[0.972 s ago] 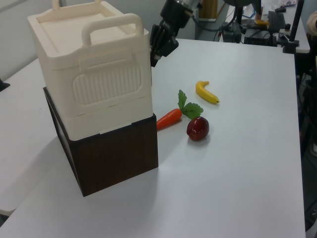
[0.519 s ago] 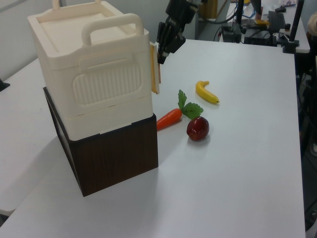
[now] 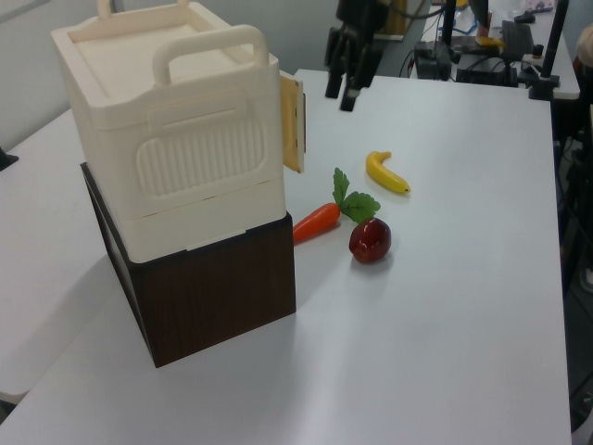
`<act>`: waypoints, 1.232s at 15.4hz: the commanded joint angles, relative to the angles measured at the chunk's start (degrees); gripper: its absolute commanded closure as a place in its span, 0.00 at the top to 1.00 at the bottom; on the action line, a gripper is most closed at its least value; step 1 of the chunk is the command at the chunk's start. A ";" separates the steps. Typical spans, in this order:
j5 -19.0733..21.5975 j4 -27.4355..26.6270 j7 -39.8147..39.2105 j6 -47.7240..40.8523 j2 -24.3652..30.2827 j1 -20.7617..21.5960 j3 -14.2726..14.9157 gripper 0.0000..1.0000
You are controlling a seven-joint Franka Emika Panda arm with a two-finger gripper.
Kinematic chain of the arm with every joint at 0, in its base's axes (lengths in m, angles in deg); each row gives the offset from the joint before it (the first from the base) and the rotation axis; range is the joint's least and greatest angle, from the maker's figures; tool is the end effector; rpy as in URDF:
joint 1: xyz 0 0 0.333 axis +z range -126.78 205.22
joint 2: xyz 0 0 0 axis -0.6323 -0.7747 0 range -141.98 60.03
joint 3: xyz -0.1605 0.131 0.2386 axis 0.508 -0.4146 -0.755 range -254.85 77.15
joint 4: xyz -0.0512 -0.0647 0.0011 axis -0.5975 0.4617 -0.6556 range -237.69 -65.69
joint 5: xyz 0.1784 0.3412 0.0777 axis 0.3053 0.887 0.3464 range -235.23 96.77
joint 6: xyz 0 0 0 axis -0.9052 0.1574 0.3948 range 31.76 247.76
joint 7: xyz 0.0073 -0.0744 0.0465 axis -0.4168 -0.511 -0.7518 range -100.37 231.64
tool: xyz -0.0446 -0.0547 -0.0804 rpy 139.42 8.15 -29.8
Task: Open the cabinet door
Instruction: 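Hook the gripper behind the door edge and pull it outward, then keep pulling the door edge, swinging it open on its hinge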
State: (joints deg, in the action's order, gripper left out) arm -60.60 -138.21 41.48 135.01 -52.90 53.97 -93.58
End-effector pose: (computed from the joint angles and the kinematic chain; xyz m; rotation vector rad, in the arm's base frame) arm 0.5998 0.2191 0.6367 -2.7595 -1.0762 -0.3698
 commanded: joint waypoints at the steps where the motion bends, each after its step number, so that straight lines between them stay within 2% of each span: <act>1: 0.51 -1.45 -0.20 -6.00 4.45 -1.65 0.16 0.85; 2: 0.69 -1.36 0.24 -5.84 4.89 -1.65 0.07 0.97; 3: 0.95 -1.27 0.33 -5.66 4.98 -1.57 -0.01 1.00; 6: 0.95 -0.92 0.25 -3.74 5.07 -1.13 -0.72 1.00; 13: 1.75 -1.27 0.42 12.34 3.93 2.83 -1.51 1.00; 19: 0.78 -1.71 0.25 19.91 0.95 5.03 -2.39 1.00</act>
State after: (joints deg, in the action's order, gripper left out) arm -60.31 -138.65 41.74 151.03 -50.72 57.89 -95.96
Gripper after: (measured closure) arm 0.000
